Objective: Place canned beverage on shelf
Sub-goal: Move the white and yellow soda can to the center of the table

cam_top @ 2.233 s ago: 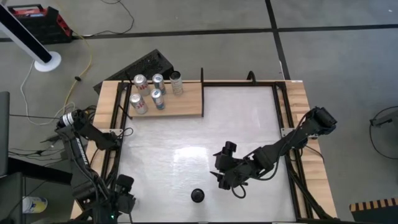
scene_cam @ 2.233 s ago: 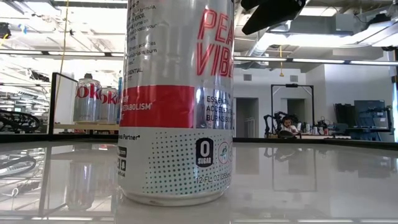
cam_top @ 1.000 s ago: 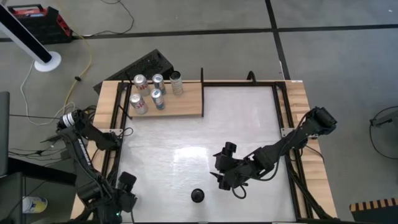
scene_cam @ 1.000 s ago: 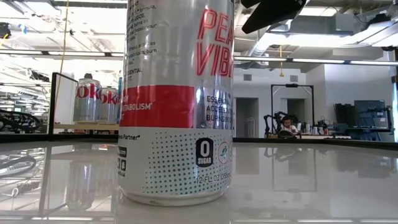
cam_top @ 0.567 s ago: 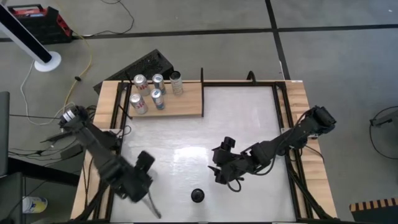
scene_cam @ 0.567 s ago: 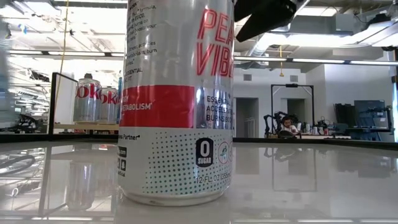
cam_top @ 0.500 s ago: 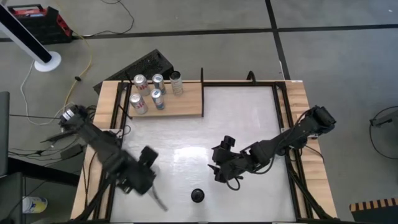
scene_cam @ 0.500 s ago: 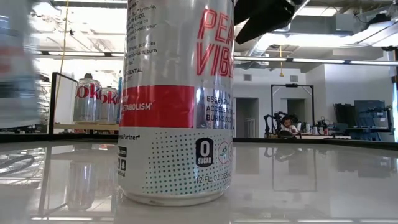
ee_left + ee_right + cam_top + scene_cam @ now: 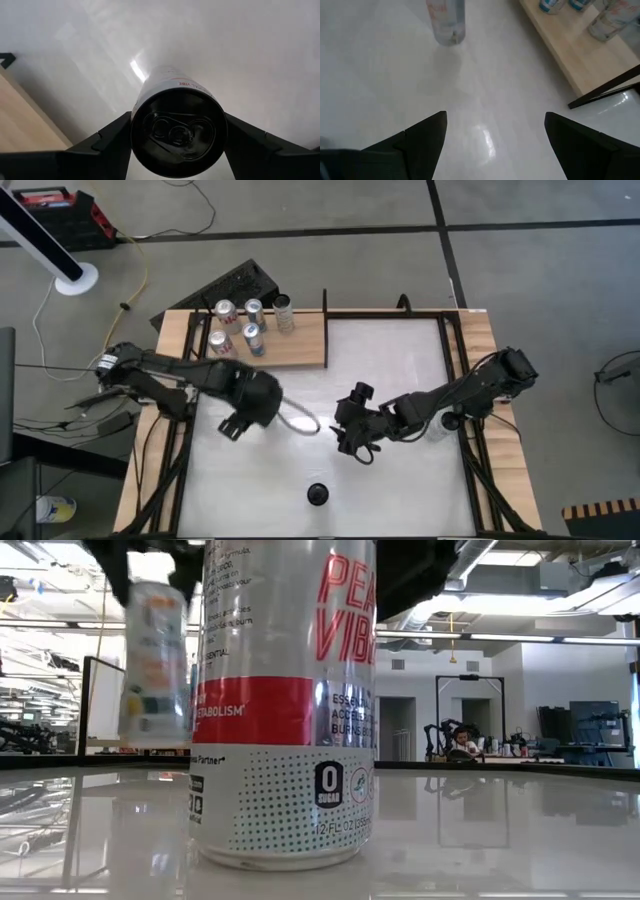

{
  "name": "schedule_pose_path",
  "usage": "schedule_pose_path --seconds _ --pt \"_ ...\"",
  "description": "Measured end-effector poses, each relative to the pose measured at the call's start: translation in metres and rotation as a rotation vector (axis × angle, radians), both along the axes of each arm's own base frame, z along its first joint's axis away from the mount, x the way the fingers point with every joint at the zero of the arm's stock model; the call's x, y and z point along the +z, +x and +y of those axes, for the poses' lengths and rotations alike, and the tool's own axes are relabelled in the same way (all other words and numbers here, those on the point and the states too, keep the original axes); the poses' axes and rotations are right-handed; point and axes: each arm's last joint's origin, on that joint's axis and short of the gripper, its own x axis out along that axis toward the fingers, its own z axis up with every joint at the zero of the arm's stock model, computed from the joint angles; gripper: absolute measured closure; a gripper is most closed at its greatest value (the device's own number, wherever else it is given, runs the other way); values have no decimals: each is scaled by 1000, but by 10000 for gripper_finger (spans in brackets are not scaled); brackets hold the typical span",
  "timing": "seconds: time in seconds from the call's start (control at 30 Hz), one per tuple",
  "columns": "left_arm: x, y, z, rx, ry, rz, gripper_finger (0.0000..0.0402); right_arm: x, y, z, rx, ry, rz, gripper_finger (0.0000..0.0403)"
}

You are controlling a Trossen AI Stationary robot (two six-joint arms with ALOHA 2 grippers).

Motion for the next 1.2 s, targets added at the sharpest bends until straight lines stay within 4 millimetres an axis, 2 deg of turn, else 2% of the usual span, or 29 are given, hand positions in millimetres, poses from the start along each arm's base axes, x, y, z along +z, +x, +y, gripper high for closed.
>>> schedule_pose_path --seconds 0.2,0.4,0.5,0.73,0.97,1.2 --pt "-14 9 42 64 -44 -30 161 0 6 -20 -37 -21 7 42" --pt "-28 10 62 83 -90 -43 161 0 10 -37 -87 -23 9 42" --pt "-34 8 65 102 -116 -24 157 0 11 -43 -94 -30 14 42" --pt "-44 7 66 154 -124 -8 95 1 12 -47 -98 -34 11 42" --pt "-44 6 66 209 -139 5 86 2 13 -46 -96 -33 -1 42" --pt "-28 -2 66 244 -117 91 85 2 14 -46 -76 -40 -3 42"
